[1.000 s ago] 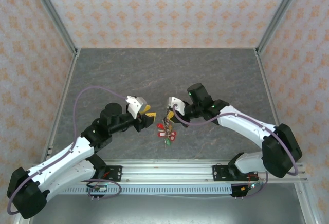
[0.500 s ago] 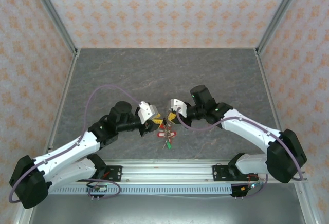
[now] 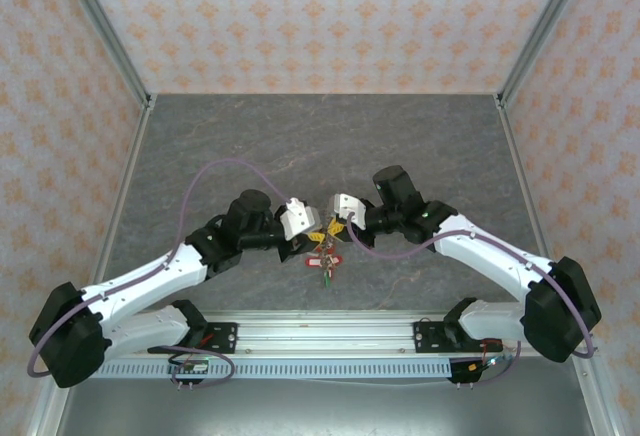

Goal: Put the keys on the keyring

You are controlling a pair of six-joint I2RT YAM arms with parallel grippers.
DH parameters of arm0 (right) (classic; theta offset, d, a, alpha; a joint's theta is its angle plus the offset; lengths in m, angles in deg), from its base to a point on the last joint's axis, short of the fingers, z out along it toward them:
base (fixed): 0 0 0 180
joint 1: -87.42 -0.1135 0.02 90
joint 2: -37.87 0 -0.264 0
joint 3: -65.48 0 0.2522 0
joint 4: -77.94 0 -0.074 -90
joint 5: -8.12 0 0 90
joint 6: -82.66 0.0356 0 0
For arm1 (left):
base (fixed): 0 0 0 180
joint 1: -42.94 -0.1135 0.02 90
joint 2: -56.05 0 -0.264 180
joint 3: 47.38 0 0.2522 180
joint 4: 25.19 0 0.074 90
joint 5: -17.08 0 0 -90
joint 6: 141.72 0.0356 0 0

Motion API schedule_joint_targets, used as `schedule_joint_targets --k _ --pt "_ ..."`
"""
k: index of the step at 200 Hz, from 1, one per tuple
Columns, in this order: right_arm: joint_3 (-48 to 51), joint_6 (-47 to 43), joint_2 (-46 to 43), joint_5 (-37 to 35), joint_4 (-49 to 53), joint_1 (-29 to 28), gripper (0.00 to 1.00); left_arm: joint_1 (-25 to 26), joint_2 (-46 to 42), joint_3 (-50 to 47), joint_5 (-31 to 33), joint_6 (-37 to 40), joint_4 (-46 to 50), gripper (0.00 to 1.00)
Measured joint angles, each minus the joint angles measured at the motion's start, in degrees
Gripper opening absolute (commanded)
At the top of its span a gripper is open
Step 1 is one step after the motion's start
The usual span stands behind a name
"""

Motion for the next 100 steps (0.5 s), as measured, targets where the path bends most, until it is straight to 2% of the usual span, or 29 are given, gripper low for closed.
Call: schedule_joint_targets --k 100 --pt "0.7 0.1 0.0 1.2 -0.1 0.0 0.0 0.6 1.4 0.0 0.0 1.2 0.2 0.21"
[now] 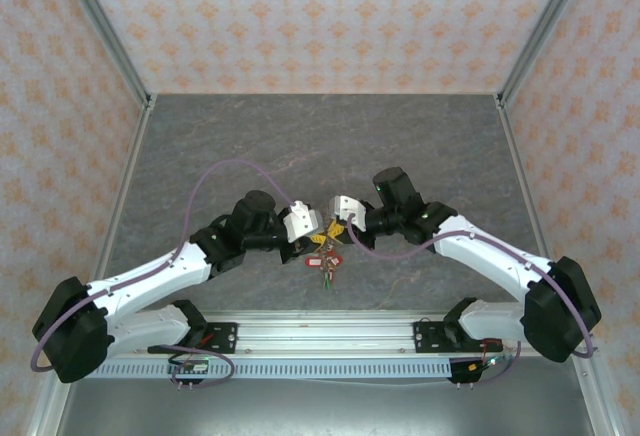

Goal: Put the keys on the keyring

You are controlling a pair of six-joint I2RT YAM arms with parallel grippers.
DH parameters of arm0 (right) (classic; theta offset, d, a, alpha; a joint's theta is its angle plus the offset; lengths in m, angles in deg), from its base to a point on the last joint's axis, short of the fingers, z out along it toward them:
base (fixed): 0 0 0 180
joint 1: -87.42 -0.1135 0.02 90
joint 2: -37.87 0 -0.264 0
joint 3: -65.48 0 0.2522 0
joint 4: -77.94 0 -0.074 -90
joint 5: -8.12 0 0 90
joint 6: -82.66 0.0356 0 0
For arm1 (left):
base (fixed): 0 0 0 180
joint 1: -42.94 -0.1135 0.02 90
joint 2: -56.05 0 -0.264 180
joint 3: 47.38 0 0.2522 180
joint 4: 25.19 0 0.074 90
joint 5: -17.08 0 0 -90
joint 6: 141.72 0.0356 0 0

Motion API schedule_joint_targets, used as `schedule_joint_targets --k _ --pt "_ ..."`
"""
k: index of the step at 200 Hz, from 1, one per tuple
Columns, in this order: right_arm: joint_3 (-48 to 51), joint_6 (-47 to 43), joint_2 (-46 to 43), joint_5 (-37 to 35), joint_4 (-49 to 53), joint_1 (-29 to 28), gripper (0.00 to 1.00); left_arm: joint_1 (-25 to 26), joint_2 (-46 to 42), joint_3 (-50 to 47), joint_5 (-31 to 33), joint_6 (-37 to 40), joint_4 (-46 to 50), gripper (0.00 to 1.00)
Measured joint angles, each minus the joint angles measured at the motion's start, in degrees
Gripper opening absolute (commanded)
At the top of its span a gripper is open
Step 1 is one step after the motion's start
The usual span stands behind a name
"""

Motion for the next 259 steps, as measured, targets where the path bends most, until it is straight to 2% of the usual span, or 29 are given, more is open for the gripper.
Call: schedule_joint_targets --k 56,71,91,113,151,259 --pt "0.7 0.7 0.0 1.6 -2.0 0.0 0.0 0.1 1.3 0.9 -0.7 0.0 0.2 0.19" --pt "0.8 1.0 0.0 1.8 -2.2 0.0 0.0 0.1 1.9 1.4 -0.9 0.1 0.7 0.14" --pt "1.1 1.3 0.0 1.7 -2.3 0.0 0.0 0.1 2.3 1.8 -1.0 1.0 1.4 0.0" --pt "1.6 1.3 -0.2 1.6 -2.3 0.0 0.0 0.1 2.6 2.0 -1.3 1.4 2.0 0.0" --pt "1.9 1.2 -0.9 0.2 -2.4 0.0 0.08 0.1 2.7 2.1 -1.2 1.2 1.6 0.0" --pt "7.7 6.2 -4.5 0.6 -10.1 0.0 0.13 0.5 -0.3 -4.7 -1.3 -5.4 -9.2 0.0"
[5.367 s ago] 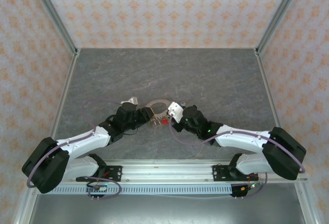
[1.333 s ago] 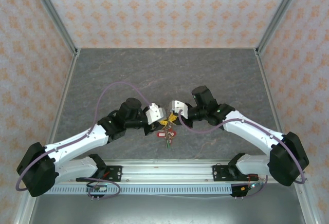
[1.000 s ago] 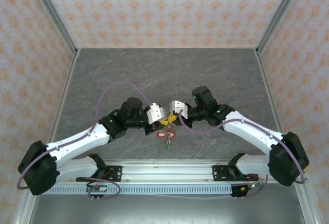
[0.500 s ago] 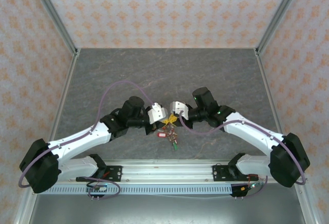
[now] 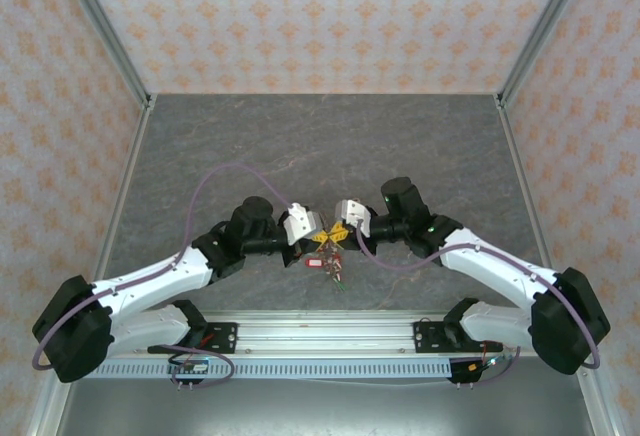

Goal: Put the keys on the keyring

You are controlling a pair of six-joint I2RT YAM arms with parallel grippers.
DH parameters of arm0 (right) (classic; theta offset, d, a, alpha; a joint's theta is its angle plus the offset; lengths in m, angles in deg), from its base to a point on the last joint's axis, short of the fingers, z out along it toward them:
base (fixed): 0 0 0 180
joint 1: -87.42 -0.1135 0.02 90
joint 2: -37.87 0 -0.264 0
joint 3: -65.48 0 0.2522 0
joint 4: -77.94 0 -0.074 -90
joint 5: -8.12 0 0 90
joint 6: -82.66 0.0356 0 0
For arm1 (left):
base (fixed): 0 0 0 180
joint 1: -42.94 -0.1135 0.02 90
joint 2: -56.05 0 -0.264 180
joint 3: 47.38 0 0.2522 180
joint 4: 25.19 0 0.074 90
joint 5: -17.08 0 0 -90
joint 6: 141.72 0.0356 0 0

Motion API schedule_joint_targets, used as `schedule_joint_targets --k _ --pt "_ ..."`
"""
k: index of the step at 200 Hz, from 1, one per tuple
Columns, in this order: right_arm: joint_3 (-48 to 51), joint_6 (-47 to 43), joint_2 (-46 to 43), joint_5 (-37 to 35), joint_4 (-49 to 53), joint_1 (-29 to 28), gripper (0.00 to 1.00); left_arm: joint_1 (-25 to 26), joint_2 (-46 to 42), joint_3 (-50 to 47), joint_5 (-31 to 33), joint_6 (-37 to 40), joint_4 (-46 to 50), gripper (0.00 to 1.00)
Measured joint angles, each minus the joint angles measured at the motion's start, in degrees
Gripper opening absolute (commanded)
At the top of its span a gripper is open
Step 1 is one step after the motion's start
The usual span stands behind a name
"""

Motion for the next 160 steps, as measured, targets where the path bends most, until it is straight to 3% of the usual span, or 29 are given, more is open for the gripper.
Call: schedule_joint_targets --k 34,63,95,121,160 --pt "1.2 1.5 -0.1 1.0 -2.2 0.4 0.11 0.0 -0.7 -1.5 -0.2 -2.1 -2.8 0.0" --pt "1.6 3.2 -0.1 1.7 -3.6 0.7 0.0 -0.2 -0.9 -2.4 -0.2 -3.5 -4.8 0.0" --pt "1.7 4.5 -0.1 1.8 -3.8 0.7 0.0 -0.2 -0.9 -2.6 -0.2 -3.9 -5.0 0.0" --pt "1.6 4.5 -0.1 2.0 -3.0 0.7 0.0 -0.2 -0.3 -1.4 -0.6 -3.1 -2.9 0.09" --pt "0.8 4.4 0.1 2.2 -1.0 1.1 0.0 -0.4 2.1 1.7 -1.9 -1.1 0.8 0.11"
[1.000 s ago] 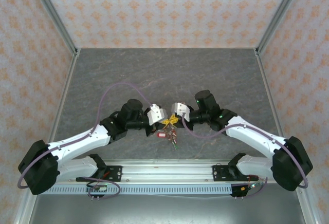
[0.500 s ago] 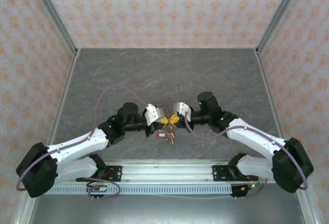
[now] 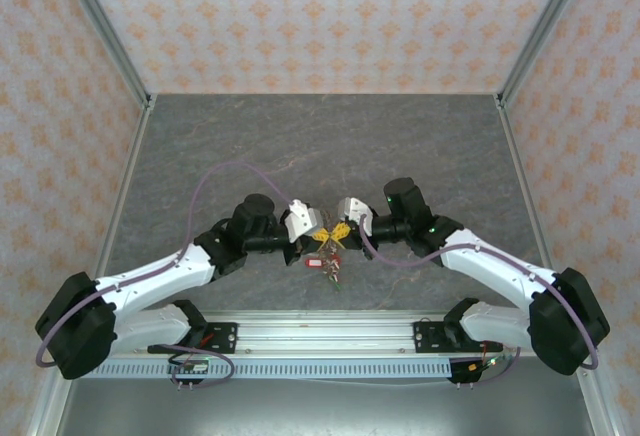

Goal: Put the keys on the keyring

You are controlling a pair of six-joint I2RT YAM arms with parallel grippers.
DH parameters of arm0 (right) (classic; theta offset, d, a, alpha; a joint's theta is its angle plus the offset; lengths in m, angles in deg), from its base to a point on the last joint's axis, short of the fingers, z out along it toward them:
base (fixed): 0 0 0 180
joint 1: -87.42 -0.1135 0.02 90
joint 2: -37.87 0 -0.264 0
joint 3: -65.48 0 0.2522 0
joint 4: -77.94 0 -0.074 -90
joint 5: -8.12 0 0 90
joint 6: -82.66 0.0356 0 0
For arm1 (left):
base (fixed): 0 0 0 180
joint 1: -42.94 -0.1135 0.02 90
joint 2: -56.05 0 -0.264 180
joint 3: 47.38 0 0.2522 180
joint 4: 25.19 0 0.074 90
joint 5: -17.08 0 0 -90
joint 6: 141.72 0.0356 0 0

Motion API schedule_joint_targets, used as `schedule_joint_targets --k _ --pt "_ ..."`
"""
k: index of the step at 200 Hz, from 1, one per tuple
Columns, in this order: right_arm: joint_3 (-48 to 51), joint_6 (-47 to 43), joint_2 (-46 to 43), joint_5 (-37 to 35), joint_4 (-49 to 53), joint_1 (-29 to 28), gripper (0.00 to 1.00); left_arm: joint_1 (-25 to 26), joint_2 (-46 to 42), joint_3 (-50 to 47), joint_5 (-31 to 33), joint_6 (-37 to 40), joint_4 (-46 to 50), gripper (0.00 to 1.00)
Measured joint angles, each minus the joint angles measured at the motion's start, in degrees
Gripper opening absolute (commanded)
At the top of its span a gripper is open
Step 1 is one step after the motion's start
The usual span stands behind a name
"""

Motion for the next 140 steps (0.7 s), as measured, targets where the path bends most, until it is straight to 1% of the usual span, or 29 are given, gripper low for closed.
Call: schedule_joint_targets --k 24,54,140 --pt "-0.5 -0.1 0.0 0.0 0.8 0.0 0.0 0.0 1.3 1.8 -0.6 1.2 1.7 0.13" --pt "-0.9 -0.2 0.1 -0.1 2.4 0.0 0.0 0.0 2.4 3.3 -1.0 2.6 3.8 0.13" --pt "-1.3 -0.6 0.1 -0.5 3.7 0.0 0.0 0.0 2.7 3.3 -0.6 3.1 3.9 0.14"
